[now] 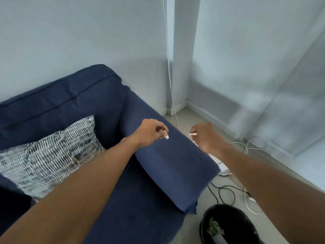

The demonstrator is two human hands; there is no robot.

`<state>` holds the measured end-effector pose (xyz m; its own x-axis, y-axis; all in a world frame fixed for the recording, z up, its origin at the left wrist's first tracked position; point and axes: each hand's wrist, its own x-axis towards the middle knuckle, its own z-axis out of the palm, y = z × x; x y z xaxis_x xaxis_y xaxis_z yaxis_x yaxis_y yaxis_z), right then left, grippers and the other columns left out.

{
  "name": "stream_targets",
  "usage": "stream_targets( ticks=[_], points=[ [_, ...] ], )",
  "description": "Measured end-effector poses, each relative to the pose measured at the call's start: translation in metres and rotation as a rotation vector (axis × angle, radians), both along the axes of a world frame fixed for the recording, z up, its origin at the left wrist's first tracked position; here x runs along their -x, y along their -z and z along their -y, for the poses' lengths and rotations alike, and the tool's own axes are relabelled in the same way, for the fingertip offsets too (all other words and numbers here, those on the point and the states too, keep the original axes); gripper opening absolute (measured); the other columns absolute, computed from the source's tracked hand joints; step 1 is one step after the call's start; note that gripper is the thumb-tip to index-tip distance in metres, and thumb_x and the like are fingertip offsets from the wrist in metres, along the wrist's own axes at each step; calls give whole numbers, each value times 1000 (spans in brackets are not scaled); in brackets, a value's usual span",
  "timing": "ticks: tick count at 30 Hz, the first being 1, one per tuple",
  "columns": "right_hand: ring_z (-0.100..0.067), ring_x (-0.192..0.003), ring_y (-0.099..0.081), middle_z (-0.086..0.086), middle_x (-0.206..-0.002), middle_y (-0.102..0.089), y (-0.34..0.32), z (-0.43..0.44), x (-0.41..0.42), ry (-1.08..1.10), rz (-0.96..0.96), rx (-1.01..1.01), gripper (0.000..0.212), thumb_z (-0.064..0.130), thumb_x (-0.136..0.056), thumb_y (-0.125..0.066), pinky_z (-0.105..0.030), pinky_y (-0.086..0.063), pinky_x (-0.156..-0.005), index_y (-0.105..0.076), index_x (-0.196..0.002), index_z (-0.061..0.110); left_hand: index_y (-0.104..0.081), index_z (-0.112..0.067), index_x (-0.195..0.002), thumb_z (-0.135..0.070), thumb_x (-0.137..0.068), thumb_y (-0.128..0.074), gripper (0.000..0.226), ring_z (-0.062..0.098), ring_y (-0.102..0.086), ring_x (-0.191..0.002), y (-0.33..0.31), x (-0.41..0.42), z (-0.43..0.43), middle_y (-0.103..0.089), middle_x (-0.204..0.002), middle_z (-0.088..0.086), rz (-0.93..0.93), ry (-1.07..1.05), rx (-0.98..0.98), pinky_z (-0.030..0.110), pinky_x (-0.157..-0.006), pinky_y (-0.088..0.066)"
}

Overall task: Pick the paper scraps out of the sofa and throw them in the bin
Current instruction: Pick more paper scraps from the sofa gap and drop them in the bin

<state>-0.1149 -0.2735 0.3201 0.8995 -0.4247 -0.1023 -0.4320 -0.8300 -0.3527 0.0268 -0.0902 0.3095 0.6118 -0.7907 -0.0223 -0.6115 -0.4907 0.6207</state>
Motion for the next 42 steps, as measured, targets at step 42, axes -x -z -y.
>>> stream_targets(
  ticks=[42],
  points=[
    [-29, -80, -68, -12, -99, -67, 184, 89, 320, 289, -244, -228, 16, 24, -92, -64, -35, -56, -73, -73, -104, 20, -78, -16, -98, -19, -90, -72, 11, -1, -61, -75, 184, 285, 155, -70, -89, -3, -262, 337, -259, 4, -63, -42]
  ],
)
